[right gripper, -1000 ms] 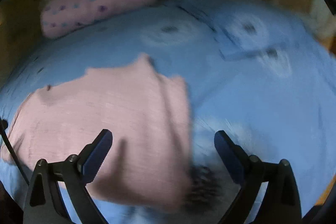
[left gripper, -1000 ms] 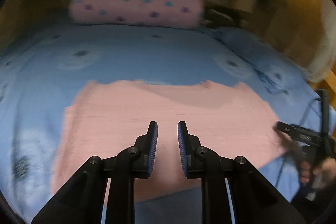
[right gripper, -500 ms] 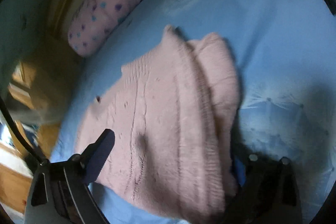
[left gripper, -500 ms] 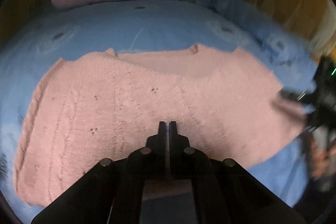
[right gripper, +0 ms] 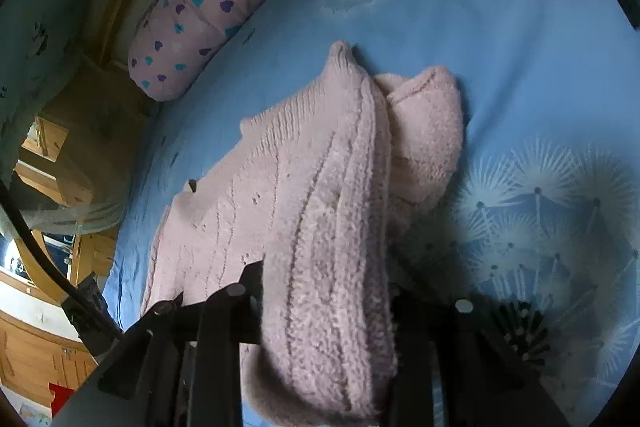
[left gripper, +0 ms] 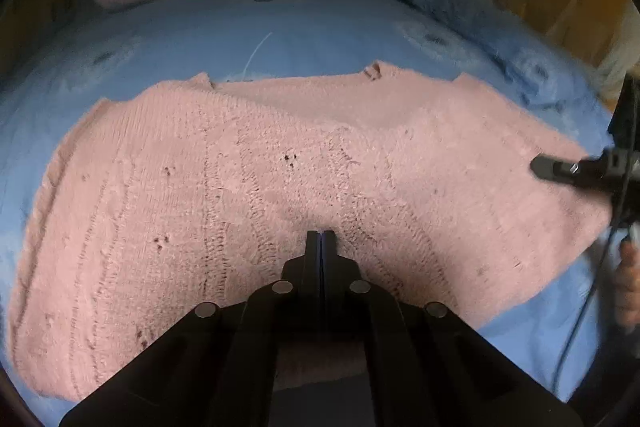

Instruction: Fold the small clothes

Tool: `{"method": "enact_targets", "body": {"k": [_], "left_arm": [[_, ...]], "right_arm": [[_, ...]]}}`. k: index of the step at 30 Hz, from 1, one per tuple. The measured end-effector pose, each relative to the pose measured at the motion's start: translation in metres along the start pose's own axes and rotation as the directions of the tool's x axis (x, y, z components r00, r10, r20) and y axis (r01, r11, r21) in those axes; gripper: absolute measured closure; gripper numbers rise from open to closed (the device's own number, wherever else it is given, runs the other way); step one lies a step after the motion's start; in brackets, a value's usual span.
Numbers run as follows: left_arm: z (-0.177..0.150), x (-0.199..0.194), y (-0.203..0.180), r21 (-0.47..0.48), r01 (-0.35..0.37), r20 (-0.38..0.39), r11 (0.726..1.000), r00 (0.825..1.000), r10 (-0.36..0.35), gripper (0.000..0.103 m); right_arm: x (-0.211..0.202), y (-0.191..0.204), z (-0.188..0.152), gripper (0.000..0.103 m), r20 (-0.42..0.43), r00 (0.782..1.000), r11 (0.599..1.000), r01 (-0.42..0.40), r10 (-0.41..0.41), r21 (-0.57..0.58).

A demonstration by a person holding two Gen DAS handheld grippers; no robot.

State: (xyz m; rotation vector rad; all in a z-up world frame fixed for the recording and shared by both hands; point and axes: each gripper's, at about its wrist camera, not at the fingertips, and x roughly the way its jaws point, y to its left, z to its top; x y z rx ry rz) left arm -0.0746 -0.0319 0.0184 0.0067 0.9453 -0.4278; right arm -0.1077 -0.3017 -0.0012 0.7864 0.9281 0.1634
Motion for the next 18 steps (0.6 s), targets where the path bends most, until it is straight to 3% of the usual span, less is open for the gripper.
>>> {"method": "enact_targets", "body": {"k": [3, 6, 11, 13, 18], "left_arm": [[0.007, -0.012, 0.021, -0.137, 0.148, 0.036, 0.979, 0.989, -0.145, 0.103], [0.011, -0.022, 0.029, -0.164, 0.156, 0.052, 0.974, 0.987, -0.150, 0.103], [0.007, -0.011, 0.043, -0.239, 0.136, -0.013, 0.961, 0.990, -0.143, 0.103], [0.005, -0.006, 0.046, -0.256, 0.165, -0.041, 0.952, 0.983, -0.181, 0.103], [-0.003, -0.018, 0.051, -0.230, 0.237, -0.029, 0.944, 0.968, -0.250, 0.103]], "right_arm": [[-0.011, 0.008, 0.000, 0.073, 0.020, 1.000, 1.000, 0.008, -0.008, -0.005], [-0.020, 0.034, 0.001, 0.073, 0.057, 0.998, 0.998, 0.008, -0.005, -0.058], [-0.026, 0.071, -0.003, 0.073, 0.097, 0.995, 0.993, -0.012, 0.024, -0.119], [-0.024, 0.083, -0.004, 0.073, 0.104, 0.994, 0.991, -0.005, 0.019, -0.135], [-0.017, 0.115, -0.005, 0.073, 0.111, 0.993, 0.983, -0.015, 0.036, -0.181]]}}
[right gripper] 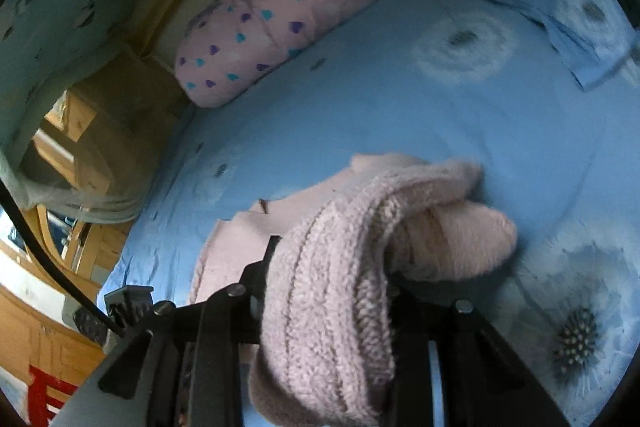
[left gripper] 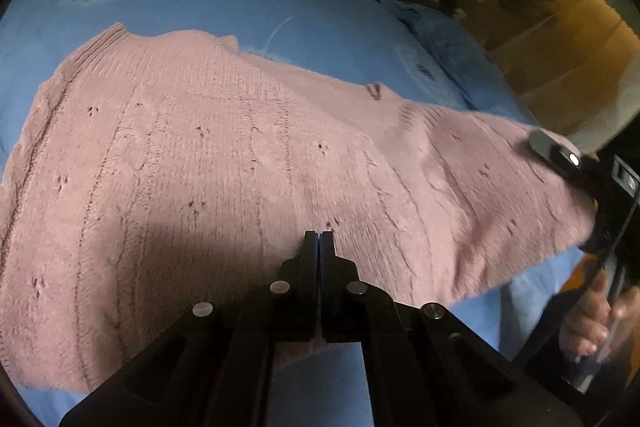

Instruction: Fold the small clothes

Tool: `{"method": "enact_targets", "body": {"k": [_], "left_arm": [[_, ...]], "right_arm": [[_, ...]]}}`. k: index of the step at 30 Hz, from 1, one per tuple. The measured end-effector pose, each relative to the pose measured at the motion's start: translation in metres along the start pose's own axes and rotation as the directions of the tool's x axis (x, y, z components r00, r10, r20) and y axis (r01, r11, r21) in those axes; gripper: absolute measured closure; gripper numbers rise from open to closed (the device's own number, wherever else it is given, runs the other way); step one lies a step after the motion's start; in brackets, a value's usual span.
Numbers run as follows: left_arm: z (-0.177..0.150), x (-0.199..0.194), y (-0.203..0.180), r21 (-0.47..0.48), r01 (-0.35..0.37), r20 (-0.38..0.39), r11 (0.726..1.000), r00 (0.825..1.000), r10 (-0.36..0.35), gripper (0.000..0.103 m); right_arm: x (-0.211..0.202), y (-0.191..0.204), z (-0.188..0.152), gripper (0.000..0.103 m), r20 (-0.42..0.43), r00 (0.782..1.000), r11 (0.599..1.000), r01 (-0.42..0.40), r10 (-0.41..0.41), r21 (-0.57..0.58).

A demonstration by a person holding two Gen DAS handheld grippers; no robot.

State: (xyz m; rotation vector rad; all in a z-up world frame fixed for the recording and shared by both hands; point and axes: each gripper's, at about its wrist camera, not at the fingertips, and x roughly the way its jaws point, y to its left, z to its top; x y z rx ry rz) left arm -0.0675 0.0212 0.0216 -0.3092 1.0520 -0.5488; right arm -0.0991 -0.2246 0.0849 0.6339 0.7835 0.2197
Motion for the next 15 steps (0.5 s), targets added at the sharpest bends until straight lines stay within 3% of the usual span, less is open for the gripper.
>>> {"method": "enact_targets", "body": {"k": [2, 5, 8, 11, 15], "left_arm": [[-0.003, -0.010, 0.009, -0.028, 0.038, 0.023, 0.999, 0.999, -0.038, 0.103], [0.002, -0.022, 0.029, -0.118, 0.036, 0.041, 0.992, 0.999, -0.032, 0.103], [0.004, -0.035, 0.054, -0.200, 0.008, 0.051, 0.980, 0.999, 0.002, 0.103], [-0.001, -0.054, 0.078, -0.319, 0.000, 0.051, 0.948, 0.999, 0.017, 0.103], [-0.002, -0.084, 0.096, -0.364, -0.039, 0.098, 0.931, 0.992, 0.079, 0.103]], "right_arm": [[0.006, 0.010, 0.001, 0.073, -0.006, 1.000, 1.000, 0.000, 0.000, -0.015], [0.014, 0.024, -0.001, 0.073, -0.020, 1.000, 0.999, 0.000, -0.001, -0.052], [0.019, 0.037, -0.003, 0.073, -0.026, 1.000, 0.996, 0.005, -0.007, -0.091], [0.022, 0.047, -0.004, 0.073, -0.030, 0.999, 0.992, 0.010, -0.014, -0.124], [0.029, 0.059, -0.006, 0.073, -0.043, 0.999, 0.989, 0.007, -0.014, -0.148]]}}
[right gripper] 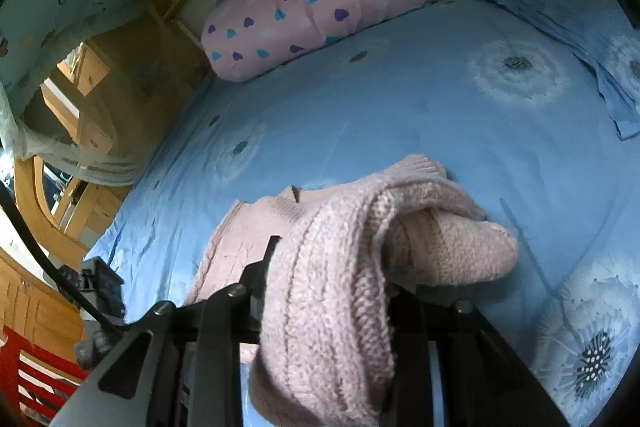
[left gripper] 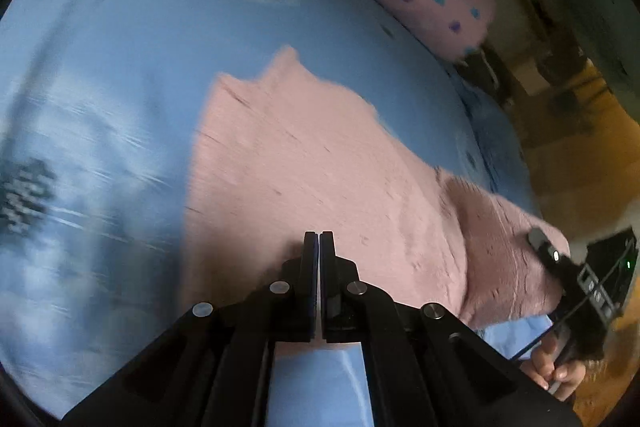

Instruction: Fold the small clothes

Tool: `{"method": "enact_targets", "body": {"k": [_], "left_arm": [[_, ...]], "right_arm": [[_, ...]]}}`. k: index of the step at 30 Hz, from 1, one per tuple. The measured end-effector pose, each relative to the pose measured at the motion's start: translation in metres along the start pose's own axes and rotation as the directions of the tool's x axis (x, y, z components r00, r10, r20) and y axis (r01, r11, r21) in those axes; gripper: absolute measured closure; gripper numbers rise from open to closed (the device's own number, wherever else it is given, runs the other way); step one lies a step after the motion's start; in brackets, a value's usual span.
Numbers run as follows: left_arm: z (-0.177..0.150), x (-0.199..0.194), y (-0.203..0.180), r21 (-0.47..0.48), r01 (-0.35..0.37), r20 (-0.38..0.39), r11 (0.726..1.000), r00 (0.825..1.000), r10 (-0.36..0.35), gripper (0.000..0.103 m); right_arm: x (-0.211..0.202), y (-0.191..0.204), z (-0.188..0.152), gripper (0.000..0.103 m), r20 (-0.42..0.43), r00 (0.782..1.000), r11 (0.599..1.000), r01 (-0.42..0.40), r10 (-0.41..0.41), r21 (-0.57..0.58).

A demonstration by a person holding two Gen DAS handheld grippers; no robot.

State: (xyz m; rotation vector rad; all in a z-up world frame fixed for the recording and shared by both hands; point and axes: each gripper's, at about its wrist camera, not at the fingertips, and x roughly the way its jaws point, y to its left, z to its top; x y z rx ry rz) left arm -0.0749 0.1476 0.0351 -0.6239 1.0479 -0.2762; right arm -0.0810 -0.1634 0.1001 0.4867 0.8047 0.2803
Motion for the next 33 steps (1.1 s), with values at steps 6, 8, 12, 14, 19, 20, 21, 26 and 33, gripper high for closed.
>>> {"method": "enact_targets", "body": {"k": [6, 8, 12, 14, 19, 20, 21, 26, 33], "left_arm": [[0.010, 0.009, 0.034, -0.152, -0.007, -0.039, 0.988, 0.999, 0.001, 0.103], [0.011, 0.004, 0.043, -0.192, 0.009, -0.020, 0.981, 1.000, -0.013, 0.103], [0.009, -0.007, 0.052, -0.225, -0.001, 0.014, 0.974, 1.000, 0.004, 0.103], [0.007, -0.020, 0.056, -0.245, -0.009, 0.045, 0.970, 0.999, 0.021, 0.103], [0.023, -0.051, 0.082, -0.263, -0.022, 0.048, 0.965, 0.998, 0.036, 0.103], [0.028, -0.054, 0.089, -0.270, -0.022, 0.031, 0.963, 0.999, 0.032, 0.103], [0.030, -0.055, 0.094, -0.285, -0.014, 0.022, 0.958, 1.000, 0.021, 0.103], [0.030, -0.037, 0.095, -0.319, 0.011, -0.039, 0.948, 0.999, -0.025, 0.103], [0.030, -0.022, 0.076, -0.293, 0.109, -0.073, 0.950, 0.988, -0.136, 0.103]], "right_arm": [[0.016, 0.019, 0.005, 0.073, -0.014, 1.000, 1.000, 0.002, -0.002, -0.030], [0.023, 0.029, 0.008, 0.073, -0.022, 1.000, 0.998, 0.008, -0.010, -0.059], [0.037, 0.057, 0.010, 0.073, -0.035, 0.999, 0.990, 0.016, -0.021, -0.139], [0.041, 0.069, 0.011, 0.073, -0.034, 0.999, 0.983, 0.028, -0.035, -0.180], [0.058, 0.113, -0.002, 0.073, -0.054, 0.991, 0.931, 0.094, -0.121, -0.353], [0.063, 0.121, -0.005, 0.073, -0.059, 0.989, 0.917, 0.104, -0.137, -0.386], [0.066, 0.127, -0.008, 0.073, -0.061, 0.987, 0.904, 0.111, -0.149, -0.413], [0.083, 0.164, -0.028, 0.073, 0.016, 0.965, 0.789, 0.223, -0.261, -0.572], [0.098, 0.204, -0.076, 0.073, 0.039, 0.964, 0.667, 0.210, -0.262, -0.714]]}}
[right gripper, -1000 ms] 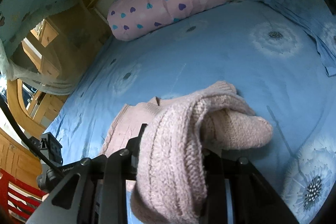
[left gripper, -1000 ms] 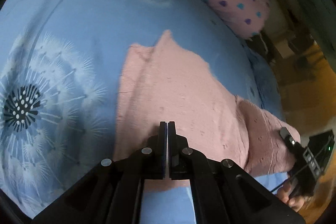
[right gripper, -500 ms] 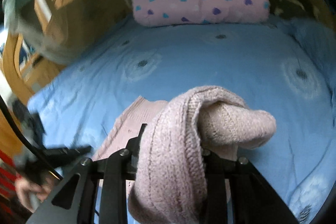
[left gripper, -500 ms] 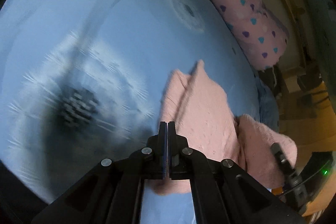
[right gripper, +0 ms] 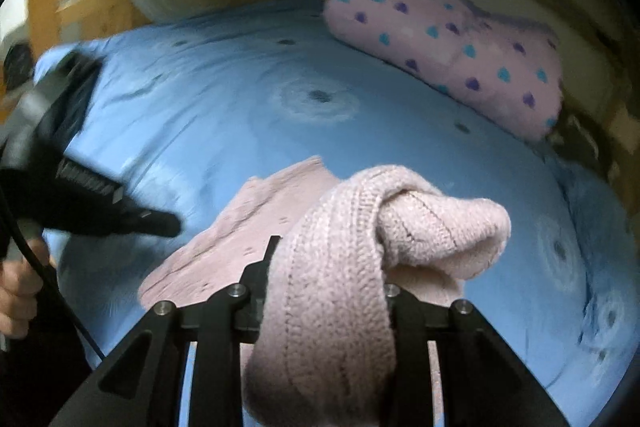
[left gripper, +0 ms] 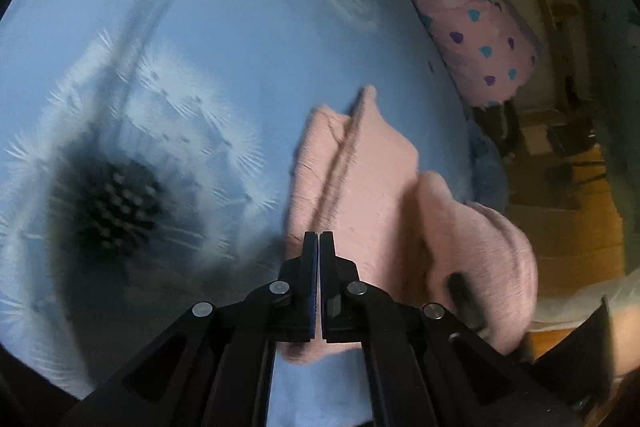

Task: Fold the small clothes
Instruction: 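Lay the sleeve onto the cardigan body with the right gripper and release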

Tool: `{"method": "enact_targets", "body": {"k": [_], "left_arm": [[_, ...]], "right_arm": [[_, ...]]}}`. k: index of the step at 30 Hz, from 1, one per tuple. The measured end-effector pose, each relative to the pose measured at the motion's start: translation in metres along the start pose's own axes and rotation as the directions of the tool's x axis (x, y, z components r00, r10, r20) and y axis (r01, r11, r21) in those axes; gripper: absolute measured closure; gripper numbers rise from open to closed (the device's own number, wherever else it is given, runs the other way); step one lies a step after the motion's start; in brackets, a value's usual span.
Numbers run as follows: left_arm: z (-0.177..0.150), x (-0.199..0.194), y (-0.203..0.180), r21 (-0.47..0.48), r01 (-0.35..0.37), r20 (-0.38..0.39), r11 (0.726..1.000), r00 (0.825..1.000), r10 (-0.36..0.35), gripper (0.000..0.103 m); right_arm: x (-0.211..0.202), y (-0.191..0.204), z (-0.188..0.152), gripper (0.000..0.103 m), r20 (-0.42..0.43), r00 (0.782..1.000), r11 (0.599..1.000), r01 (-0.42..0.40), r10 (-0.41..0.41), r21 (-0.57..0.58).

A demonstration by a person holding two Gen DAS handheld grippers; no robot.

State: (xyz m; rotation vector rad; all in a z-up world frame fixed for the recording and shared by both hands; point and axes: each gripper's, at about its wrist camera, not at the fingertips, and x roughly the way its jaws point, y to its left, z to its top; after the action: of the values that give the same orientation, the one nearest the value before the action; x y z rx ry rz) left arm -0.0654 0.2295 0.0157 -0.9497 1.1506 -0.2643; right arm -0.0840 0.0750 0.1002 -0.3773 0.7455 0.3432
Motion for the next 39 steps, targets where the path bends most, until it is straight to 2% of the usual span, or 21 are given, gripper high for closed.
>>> {"method": "enact_targets", "body": {"k": [3, 5, 8, 11, 14, 18, 20, 21, 22, 23, 24, 25, 26, 27, 28, 32, 34, 36, 37, 38, 39], "left_arm": [[0.003, -0.011, 0.008, -0.052, 0.061, 0.023, 0.997, 0.998, -0.060, 0.103], [0.004, -0.023, 0.013, -0.068, 0.079, 0.070, 0.995, 0.995, -0.074, 0.103], [0.004, -0.034, 0.022, -0.111, 0.120, 0.098, 0.986, 0.989, -0.110, 0.103], [0.006, -0.038, 0.031, -0.153, 0.139, 0.122, 0.978, 0.985, -0.121, 0.103], [0.011, -0.034, 0.037, -0.188, 0.121, 0.122, 0.975, 0.987, -0.099, 0.103], [0.015, -0.029, 0.043, -0.212, 0.118, 0.100, 0.970, 0.990, -0.099, 0.103], [0.015, -0.034, 0.042, -0.211, 0.141, 0.120, 0.967, 0.986, -0.118, 0.103], [0.013, -0.040, 0.039, -0.199, 0.171, 0.150, 0.965, 0.978, -0.142, 0.103], [0.012, -0.049, 0.035, -0.175, 0.216, 0.192, 0.960, 0.964, -0.182, 0.103], [0.009, -0.063, 0.027, -0.114, 0.273, 0.251, 0.955, 0.938, -0.238, 0.103], [0.007, -0.074, 0.018, -0.048, 0.291, 0.289, 0.956, 0.920, -0.265, 0.103], [0.004, -0.085, 0.008, 0.024, 0.286, 0.323, 0.958, 0.904, -0.279, 0.103], [-0.001, -0.095, -0.003, 0.094, 0.270, 0.361, 0.958, 0.888, -0.285, 0.103], [-0.005, -0.100, -0.011, 0.141, 0.249, 0.383, 0.958, 0.879, -0.284, 0.103], [-0.008, -0.101, -0.018, 0.173, 0.213, 0.385, 0.962, 0.884, -0.265, 0.100], [-0.014, -0.074, -0.036, 0.217, 0.054, 0.291, 0.975, 0.949, -0.118, 0.100], [-0.021, -0.067, -0.040, 0.233, 0.014, 0.256, 0.972, 0.964, -0.075, 0.100], [-0.035, -0.060, -0.043, 0.264, 0.004, 0.228, 0.965, 0.971, -0.067, 0.100], [-0.044, -0.054, -0.047, 0.288, 0.001, 0.207, 0.958, 0.976, -0.063, 0.100], [-0.051, -0.048, -0.050, 0.306, -0.010, 0.189, 0.952, 0.981, -0.050, 0.100], [-0.056, -0.042, -0.053, 0.323, -0.029, 0.175, 0.946, 0.984, -0.030, 0.100]], "right_arm": [[0.004, 0.034, -0.003, 0.073, 0.025, 0.999, 0.992, 0.035, -0.032, -0.121], [0.008, 0.048, -0.003, 0.073, 0.033, 0.999, 0.990, 0.042, -0.038, -0.137], [0.019, 0.066, -0.004, 0.073, 0.026, 0.999, 0.989, 0.027, -0.023, -0.147], [0.030, 0.086, -0.010, 0.073, 0.018, 0.999, 0.976, 0.040, -0.037, -0.213], [0.038, 0.107, -0.023, 0.073, 0.008, 0.996, 0.947, 0.088, -0.090, -0.308], [0.036, 0.115, -0.031, 0.062, 0.011, 0.995, 0.937, 0.101, -0.103, -0.335], [0.029, 0.111, -0.031, 0.056, -0.007, 0.999, 0.948, 0.030, -0.034, -0.317], [0.023, 0.107, -0.030, 0.048, -0.026, 0.999, 0.953, -0.035, 0.028, -0.302], [0.015, 0.103, -0.029, 0.027, -0.040, 0.993, 0.952, -0.121, 0.115, -0.281], [0.005, 0.100, -0.028, 0.017, -0.044, 0.975, 0.940, -0.221, 0.217, -0.260], [-0.010, 0.097, -0.029, 0.009, -0.025, 0.951, 0.920, -0.306, 0.309, -0.247], [-0.024, 0.094, -0.032, 0.009, 0.006, 0.935, 0.905, -0.341, 0.354, -0.252], [-0.033, 0.094, -0.036, 0.009, 0.022, 0.931, 0.901, -0.347, 0.365, -0.261], [-0.044, 0.091, -0.040, 0.009, 0.036, 0.928, 0.897, -0.348, 0.371, -0.272], [-0.048, 0.087, -0.043, 0.009, 0.042, 0.927, 0.898, -0.348, 0.372, -0.271], [-0.060, 0.050, -0.046, 0.009, 0.100, 0.926, 0.921, -0.342, 0.364, -0.186], [-0.055, 0.015, -0.038, 0.009, 0.137, 0.946, 0.955, -0.285, 0.293, -0.079], [-0.045, -0.022, -0.024, 0.009, 0.157, 0.954, 0.960, -0.270, 0.256, 0.074], [-0.035, -0.041, -0.013, 0.009, 0.164, 0.947, 0.942, -0.300, 0.275, 0.153], [-0.023, -0.053, -0.003, 0.009, 0.159, 0.936, 0.923, -0.340, 0.313, 0.181], [-0.005, -0.057, 0.011, 0.009, 0.128, 0.915, 0.898, -0.400, 0.382, 0.184]]}}
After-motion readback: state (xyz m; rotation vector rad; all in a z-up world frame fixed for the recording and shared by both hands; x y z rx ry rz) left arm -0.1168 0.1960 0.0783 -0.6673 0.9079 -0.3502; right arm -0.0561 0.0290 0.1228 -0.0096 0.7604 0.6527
